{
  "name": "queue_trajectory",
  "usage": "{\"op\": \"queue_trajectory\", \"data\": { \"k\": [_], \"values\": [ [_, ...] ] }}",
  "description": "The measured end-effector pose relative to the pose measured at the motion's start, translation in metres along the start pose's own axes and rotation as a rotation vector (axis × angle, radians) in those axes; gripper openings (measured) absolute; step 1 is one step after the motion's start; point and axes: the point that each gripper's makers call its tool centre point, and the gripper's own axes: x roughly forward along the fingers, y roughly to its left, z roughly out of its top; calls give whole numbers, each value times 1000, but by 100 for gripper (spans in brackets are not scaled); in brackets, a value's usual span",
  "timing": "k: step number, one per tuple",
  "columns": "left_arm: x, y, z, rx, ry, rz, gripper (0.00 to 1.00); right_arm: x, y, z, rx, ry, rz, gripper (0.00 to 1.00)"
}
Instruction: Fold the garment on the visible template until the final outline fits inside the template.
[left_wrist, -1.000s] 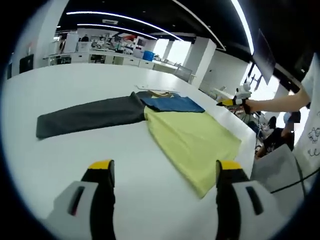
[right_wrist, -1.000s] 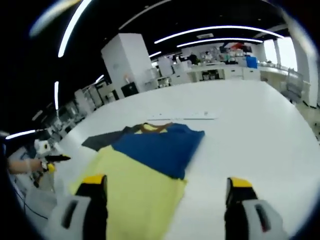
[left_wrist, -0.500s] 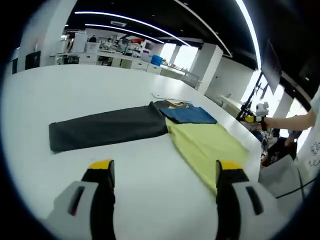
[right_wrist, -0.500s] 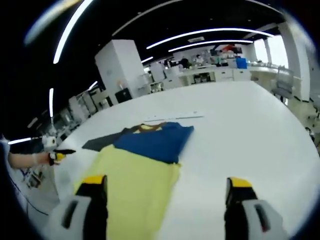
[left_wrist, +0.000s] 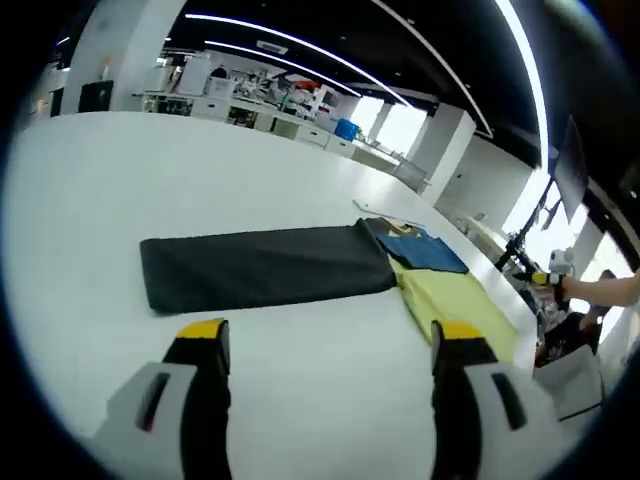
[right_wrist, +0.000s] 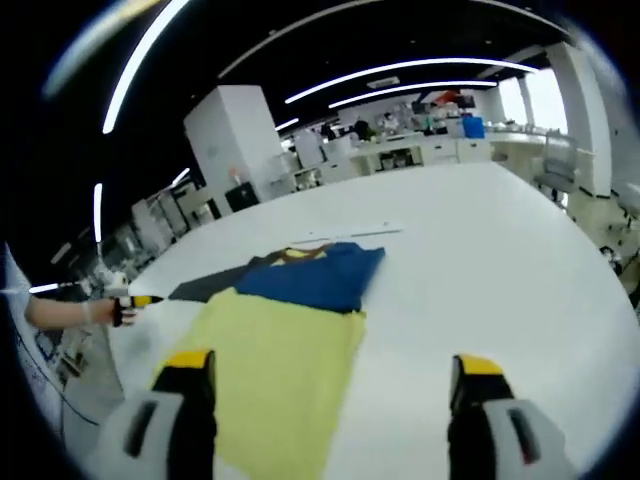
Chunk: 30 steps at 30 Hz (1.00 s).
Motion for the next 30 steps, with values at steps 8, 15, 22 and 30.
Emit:
{"op": "queue_trajectory", "data": {
  "k": [8, 15, 22, 30],
  "values": [
    [-16, 62, 22, -162, -133, 169, 72, -19, -3, -7, 9, 3, -35, 99],
    [-8, 85, 19, -211, -133, 183, 71, -41, -6, -10, 12, -14, -80, 98],
    [0, 78, 12, -210, -110, 182, 69, -58, -5, -13, 40, -33, -111, 98],
    [2, 93, 11, -198, -106, 225, 54, -61, -4, -8, 54, -55, -121, 98]
  ]
}}
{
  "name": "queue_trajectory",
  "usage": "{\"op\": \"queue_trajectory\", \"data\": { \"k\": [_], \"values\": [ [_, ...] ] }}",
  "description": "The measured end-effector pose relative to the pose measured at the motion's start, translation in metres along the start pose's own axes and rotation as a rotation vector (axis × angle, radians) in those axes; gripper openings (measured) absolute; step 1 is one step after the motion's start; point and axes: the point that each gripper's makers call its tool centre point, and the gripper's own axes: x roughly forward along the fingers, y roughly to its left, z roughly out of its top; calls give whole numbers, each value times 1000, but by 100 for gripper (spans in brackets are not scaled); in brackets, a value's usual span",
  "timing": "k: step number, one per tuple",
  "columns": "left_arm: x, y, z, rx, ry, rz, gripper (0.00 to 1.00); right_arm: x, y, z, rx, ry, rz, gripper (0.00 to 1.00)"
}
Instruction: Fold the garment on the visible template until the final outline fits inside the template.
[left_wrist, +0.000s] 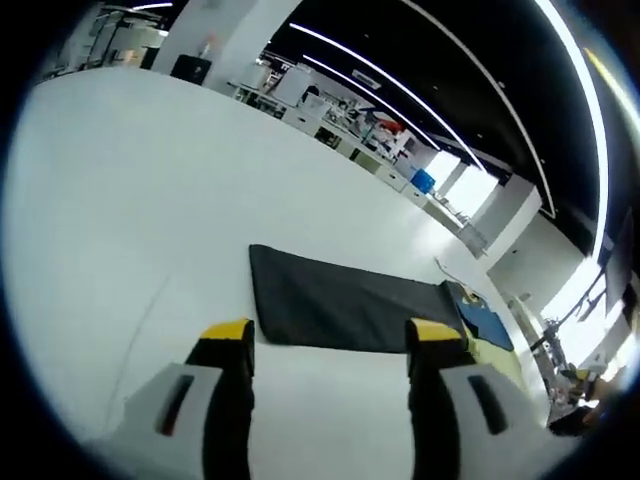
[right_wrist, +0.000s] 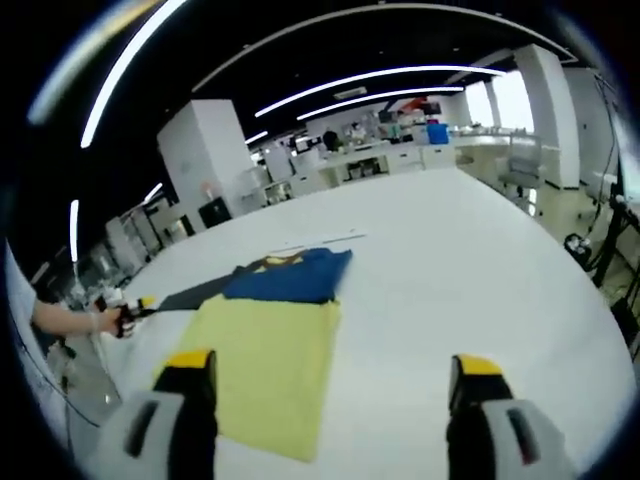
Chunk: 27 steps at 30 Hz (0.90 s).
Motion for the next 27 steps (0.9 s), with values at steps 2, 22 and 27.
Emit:
{"op": "queue_trajectory", "data": {
  "k": [2, 22, 27],
  "values": [
    [0, 3, -1, 9, 2, 14, 49, 0, 1, 1, -1, 0, 1, 97],
    [10, 28, -1, -128, -17, 98, 4, -1, 3, 3, -1, 3, 9, 95],
    [13, 19, -7, -80, 20, 61, 2, -3, 2, 3, 3, 5, 11, 94]
  ]
}}
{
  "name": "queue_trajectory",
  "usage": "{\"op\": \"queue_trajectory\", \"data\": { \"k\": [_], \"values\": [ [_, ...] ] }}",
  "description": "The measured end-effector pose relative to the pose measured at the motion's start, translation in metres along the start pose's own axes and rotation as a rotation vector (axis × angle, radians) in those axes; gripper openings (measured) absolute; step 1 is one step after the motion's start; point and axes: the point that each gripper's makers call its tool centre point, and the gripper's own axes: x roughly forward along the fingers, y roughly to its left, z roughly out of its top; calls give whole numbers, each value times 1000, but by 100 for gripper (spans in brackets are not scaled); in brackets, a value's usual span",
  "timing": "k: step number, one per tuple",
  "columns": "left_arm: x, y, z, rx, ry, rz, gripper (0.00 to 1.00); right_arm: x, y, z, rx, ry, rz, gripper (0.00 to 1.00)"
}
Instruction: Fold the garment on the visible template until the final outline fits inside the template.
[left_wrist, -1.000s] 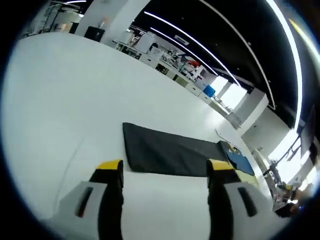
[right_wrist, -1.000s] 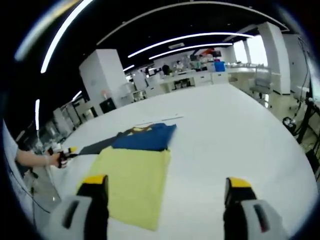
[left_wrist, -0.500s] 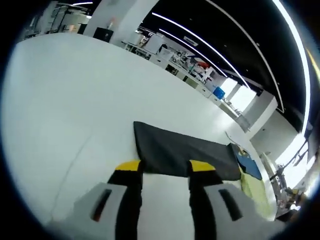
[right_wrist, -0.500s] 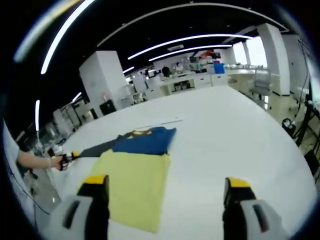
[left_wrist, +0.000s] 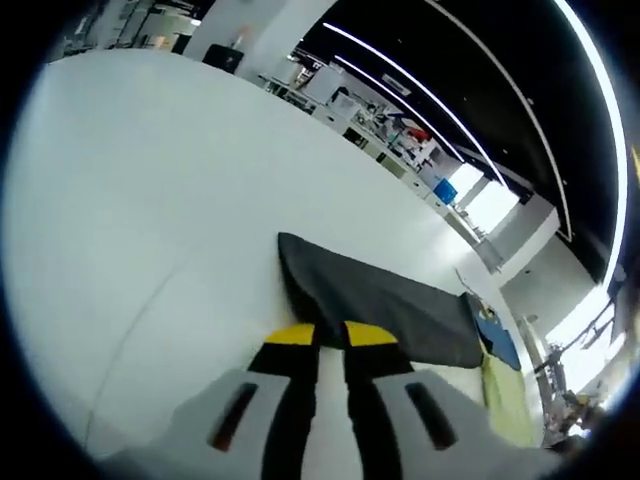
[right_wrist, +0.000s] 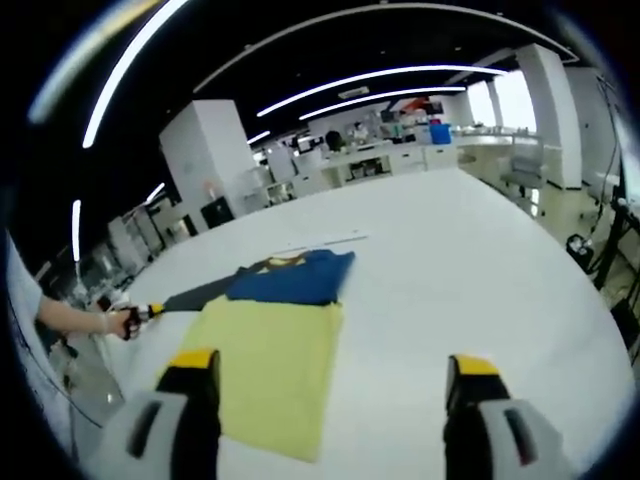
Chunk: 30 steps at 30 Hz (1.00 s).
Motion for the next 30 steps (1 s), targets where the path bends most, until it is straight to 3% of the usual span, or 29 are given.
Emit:
{"op": "queue_trajectory", "data": {
  "k": [4, 12, 20, 25, 30],
  "values": [
    [0, -15, -4, 35, -1, -17, 0, 0, -1, 2, 0, -7, 2, 94],
    [0, -34, 10, 21, -39, -69, 0, 1, -1, 4, -4, -19, 7, 93],
    [0, -89, 9, 20, -34, -183, 0, 2, 1, 1, 7, -27, 25, 93],
    [4, -114, 1, 86, -2, -202, 0, 2, 1, -1, 10, -25, 32, 92],
    [12, -157, -2, 89, 8, -278, 0, -3, -1, -3, 13, -28, 35, 92]
  ]
}}
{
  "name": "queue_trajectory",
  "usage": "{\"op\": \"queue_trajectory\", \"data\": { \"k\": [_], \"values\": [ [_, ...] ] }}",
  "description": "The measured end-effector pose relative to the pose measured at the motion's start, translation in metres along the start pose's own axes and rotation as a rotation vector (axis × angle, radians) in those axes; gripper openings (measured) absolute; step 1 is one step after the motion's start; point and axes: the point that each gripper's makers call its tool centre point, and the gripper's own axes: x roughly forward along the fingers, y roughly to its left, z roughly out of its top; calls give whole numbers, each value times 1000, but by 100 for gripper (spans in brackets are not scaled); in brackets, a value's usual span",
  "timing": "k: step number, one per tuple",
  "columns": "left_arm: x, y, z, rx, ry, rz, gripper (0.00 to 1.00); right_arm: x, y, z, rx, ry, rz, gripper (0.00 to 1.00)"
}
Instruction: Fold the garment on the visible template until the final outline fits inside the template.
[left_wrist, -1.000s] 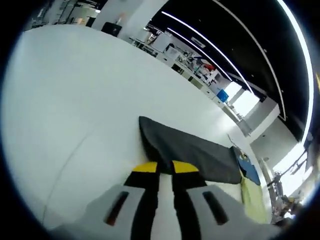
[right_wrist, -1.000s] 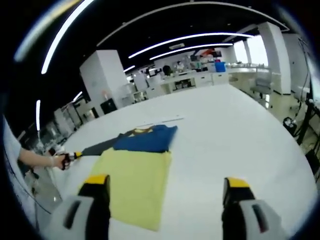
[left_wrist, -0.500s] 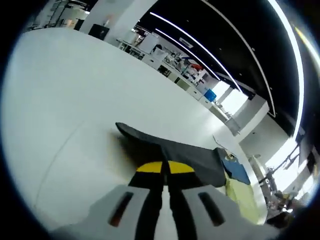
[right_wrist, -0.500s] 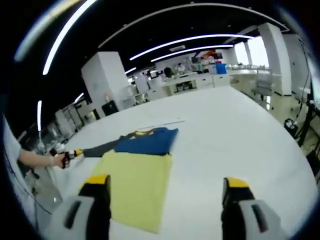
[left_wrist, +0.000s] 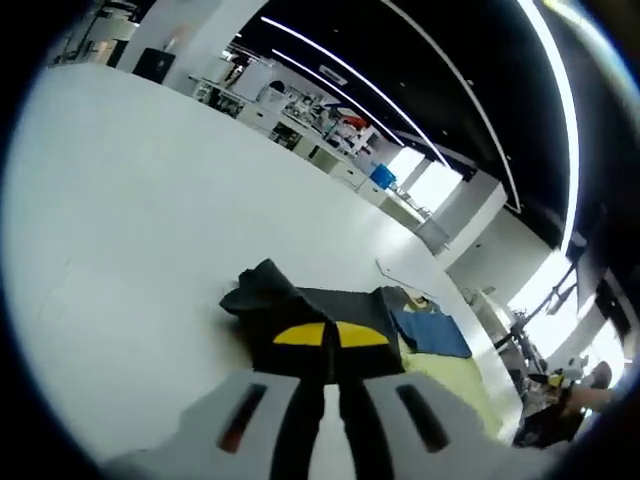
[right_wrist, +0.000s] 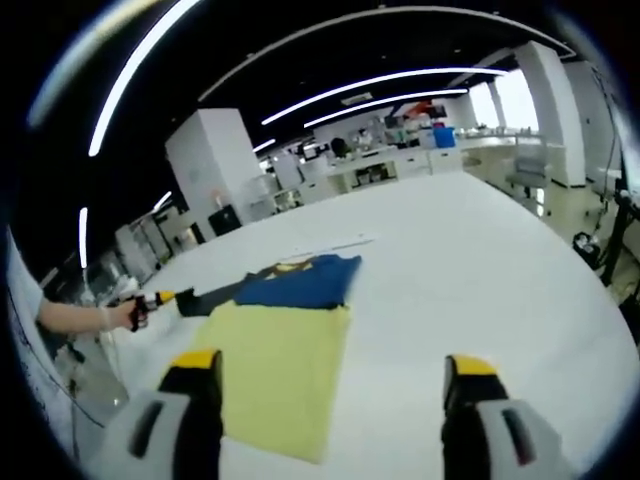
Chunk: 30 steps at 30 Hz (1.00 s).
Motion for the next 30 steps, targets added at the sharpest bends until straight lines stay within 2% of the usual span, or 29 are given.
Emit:
{"op": "queue_trajectory", "data": {
  "k": [6, 10, 16, 21, 30],
  "values": [
    [23, -65, -7, 0, 2, -102, 0, -8, -9, -2, 1, -15, -1, 92],
    [39, -100, -19, 26, 29, -143, 0, -11, -8, -5, 6, -17, 9, 91],
    [61, -136, -30, -3, 28, -180, 0, -14, -11, -7, 14, -31, 30, 91],
    [79, -171, -41, -30, 21, -215, 0, -12, -23, -10, 15, -29, 37, 91],
    [106, -214, -57, -62, 17, -260, 0, -9, -34, -9, -10, -22, 66, 90]
  ]
}}
